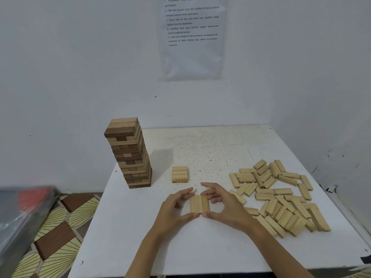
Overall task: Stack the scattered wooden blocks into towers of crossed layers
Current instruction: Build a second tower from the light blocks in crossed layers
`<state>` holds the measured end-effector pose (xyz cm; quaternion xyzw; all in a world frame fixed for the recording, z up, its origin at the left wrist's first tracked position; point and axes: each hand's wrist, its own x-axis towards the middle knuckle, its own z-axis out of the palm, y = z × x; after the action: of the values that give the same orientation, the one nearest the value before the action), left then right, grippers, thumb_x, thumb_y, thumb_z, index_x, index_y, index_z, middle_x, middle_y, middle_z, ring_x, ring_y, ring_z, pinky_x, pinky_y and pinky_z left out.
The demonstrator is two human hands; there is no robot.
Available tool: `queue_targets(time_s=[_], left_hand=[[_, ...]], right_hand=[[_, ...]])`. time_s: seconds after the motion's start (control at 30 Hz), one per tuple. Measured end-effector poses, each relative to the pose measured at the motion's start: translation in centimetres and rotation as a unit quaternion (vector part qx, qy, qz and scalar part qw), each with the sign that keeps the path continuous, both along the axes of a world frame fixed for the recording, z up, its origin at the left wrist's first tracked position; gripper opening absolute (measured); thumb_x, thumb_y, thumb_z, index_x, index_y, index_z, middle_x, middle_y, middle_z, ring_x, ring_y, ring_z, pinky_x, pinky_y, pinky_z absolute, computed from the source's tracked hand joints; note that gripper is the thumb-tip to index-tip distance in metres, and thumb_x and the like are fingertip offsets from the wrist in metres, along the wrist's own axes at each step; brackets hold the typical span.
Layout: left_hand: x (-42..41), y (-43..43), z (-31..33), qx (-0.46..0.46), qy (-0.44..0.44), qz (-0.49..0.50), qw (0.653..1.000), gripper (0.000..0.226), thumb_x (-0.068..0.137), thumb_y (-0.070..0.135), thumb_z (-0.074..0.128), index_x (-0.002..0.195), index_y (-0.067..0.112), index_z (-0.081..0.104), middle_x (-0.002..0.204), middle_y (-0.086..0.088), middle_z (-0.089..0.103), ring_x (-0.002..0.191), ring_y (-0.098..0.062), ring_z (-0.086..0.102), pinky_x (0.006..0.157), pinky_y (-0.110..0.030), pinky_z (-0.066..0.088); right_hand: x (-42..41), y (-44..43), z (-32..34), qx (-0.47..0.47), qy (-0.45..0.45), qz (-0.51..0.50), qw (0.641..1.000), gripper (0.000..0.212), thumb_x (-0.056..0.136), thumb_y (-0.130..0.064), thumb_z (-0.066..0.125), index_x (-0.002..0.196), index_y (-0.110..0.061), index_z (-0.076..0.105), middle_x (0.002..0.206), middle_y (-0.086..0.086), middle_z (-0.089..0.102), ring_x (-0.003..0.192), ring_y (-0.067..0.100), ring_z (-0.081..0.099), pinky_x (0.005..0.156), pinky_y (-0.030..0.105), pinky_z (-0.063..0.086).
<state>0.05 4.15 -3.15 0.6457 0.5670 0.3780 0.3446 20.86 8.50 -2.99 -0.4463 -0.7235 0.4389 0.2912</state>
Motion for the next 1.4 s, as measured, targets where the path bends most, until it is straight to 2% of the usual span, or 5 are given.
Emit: queue_targets(time_s=[0.37, 0.6, 0.9, 1.07, 1.4], left_hand=[[0.1, -0.2, 0.0, -0.003, -0.028, 0.002, 1.0, 0.072, 0.071, 0.018, 0.086, 0.134, 0.028, 0.052, 0.122, 0.016, 0.065, 0.11, -0.003, 0.061, 0.088, -0.015, 0.046], [0.2, -0.4, 0.2, -0.009, -0.058, 0.011, 0.998, 0.071, 0.072, 0.013, 0.085, 0.134, 0.029, 0.053, 0.121, 0.015, 0.066, 0.108, -0.005, 0.061, 0.088, -0.017, 0.047], [0.4, -0.2, 0.4, 0.036, -0.128, 0.087, 0.987, 0.068, 0.066, 0.02, 0.089, 0.127, 0.025, 0.06, 0.114, 0.008, 0.067, 0.102, -0.013, 0.065, 0.085, -0.021, 0.052], [-0.1, 0.9, 0.6, 0.057, -0.199, 0.138, 0.969, 0.062, 0.067, -0.005, 0.083, 0.122, 0.015, 0.062, 0.111, 0.001, 0.071, 0.104, -0.016, 0.067, 0.088, -0.026, 0.054], [-0.8, 4.0, 1.2, 0.069, -0.236, 0.196, 0.949, 0.046, 0.071, -0.005, 0.078, 0.109, 0.019, 0.068, 0.105, 0.006, 0.073, 0.1, -0.013, 0.067, 0.084, -0.022, 0.053]], right_hand=[[-0.3, 0.0, 0.0, -0.002, 0.001, -0.004, 1.0, 0.074, 0.065, -0.024, 0.089, 0.127, -0.039, 0.051, 0.111, -0.015, 0.064, 0.096, 0.004, 0.057, 0.088, 0.016, 0.045], [-0.4, -0.2, -0.2, 0.001, -0.004, -0.014, 1.0, 0.074, 0.066, -0.033, 0.088, 0.126, -0.05, 0.048, 0.113, -0.02, 0.062, 0.106, 0.002, 0.055, 0.091, 0.016, 0.045], [-1.4, 0.6, 1.0, 0.012, 0.024, -0.021, 0.999, 0.069, 0.067, -0.033, 0.088, 0.126, -0.042, 0.053, 0.111, -0.019, 0.064, 0.109, 0.003, 0.057, 0.092, 0.02, 0.047], [-2.6, 2.6, 2.4, 0.033, 0.03, -0.008, 0.999, 0.068, 0.066, -0.029, 0.088, 0.124, -0.038, 0.053, 0.109, -0.021, 0.062, 0.108, 0.006, 0.058, 0.094, 0.018, 0.044], [-5.3, 6.7, 2.4, 0.028, 0.029, -0.005, 0.999, 0.063, 0.069, -0.031, 0.086, 0.121, -0.041, 0.053, 0.114, -0.019, 0.062, 0.115, 0.003, 0.053, 0.093, 0.023, 0.043]])
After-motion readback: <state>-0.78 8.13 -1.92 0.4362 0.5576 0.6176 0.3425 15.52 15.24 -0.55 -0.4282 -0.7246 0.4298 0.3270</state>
